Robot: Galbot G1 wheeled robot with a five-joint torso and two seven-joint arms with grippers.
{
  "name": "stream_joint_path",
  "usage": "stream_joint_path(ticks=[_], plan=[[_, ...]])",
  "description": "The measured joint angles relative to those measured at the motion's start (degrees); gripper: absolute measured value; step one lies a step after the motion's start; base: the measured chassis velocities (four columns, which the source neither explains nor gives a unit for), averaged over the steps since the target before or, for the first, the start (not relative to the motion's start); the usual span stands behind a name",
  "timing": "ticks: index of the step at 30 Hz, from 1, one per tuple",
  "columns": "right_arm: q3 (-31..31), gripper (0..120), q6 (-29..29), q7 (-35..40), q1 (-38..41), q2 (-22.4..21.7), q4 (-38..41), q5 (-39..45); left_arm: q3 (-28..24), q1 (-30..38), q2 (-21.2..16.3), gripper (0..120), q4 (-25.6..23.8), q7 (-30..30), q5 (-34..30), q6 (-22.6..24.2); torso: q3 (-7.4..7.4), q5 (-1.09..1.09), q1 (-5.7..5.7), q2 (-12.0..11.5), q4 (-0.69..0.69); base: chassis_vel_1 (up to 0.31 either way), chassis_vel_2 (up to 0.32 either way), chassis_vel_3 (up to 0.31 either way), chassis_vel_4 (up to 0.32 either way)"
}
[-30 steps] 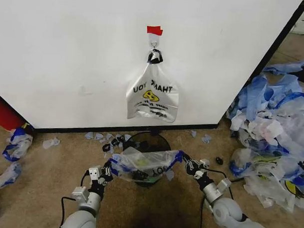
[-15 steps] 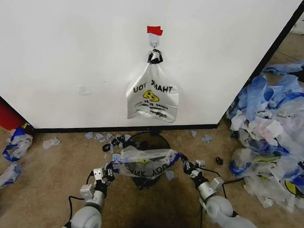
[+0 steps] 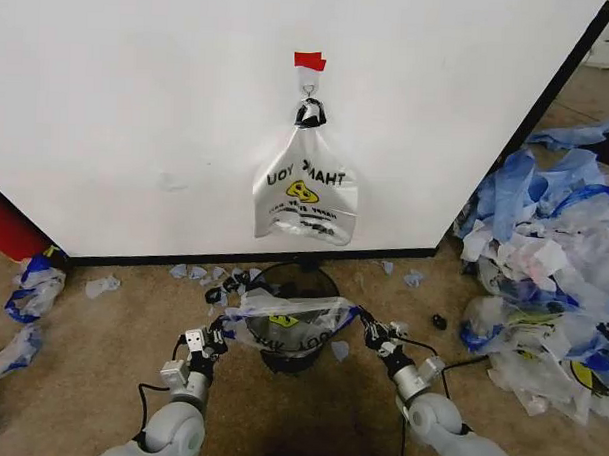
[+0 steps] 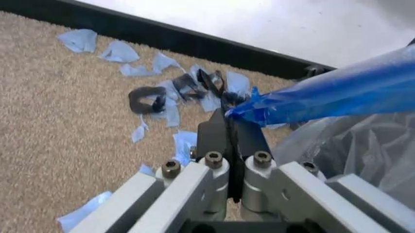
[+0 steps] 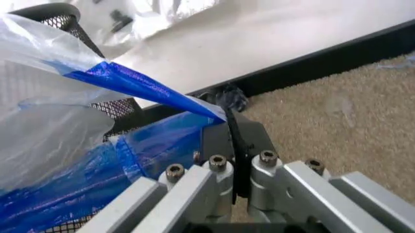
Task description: Pick up the garbage bag from the wall and place it over the trash bin.
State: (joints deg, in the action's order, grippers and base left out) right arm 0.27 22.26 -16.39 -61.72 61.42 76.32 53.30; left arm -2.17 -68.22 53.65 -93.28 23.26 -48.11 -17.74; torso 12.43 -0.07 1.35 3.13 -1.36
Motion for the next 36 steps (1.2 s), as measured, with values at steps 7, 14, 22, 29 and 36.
stream_joint_path(ticks=[7,14,22,29,36], plan=[[0.2,0,0.5,-0.5,0.9,1.3,-2.3,-0.8,0.5,0.2,0.7,0,0.8,-0.2,0.5,0.0,0.0,0.0,0.0,0.0,0.0,0.0,0.0,0.0,0.0],[0.2,0,1.2,-0.9,1.5,2.8,-4.0,-1.8,0.1,1.3,2.1,0,3.3,-0.5,1.3,-0.8,-0.01,0.0,0.0,0.0,-0.01,0.0,0.0,0.0,0.0],[0.5,4,2.1,-1.4,1.5,3.1,-4.7,-3.9,0.0,0.6,2.4,10,3.5,-1.2,2.7,-1.1,0.0,0.01,0.0,0.0,0.01,0.0,0.0,0.0,0.0],[1.7,29,2.7,-1.2,0.6,0.7,-3.2,-5.4,0.7,-2.3,0.9,35,0.6,-1.7,3.3,0.0,0.0,0.0,0.0,0.0,0.0,0.0,0.0,0.0,0.0],[3.6,53,3.1,-2.0,-1.3,-2.4,-0.3,-5.3,2.4,-4.8,-1.1,60,-2.1,-1.3,4.9,0.1,0.0,0.01,0.0,0.0,0.0,0.0,0.0,0.0,0.0]])
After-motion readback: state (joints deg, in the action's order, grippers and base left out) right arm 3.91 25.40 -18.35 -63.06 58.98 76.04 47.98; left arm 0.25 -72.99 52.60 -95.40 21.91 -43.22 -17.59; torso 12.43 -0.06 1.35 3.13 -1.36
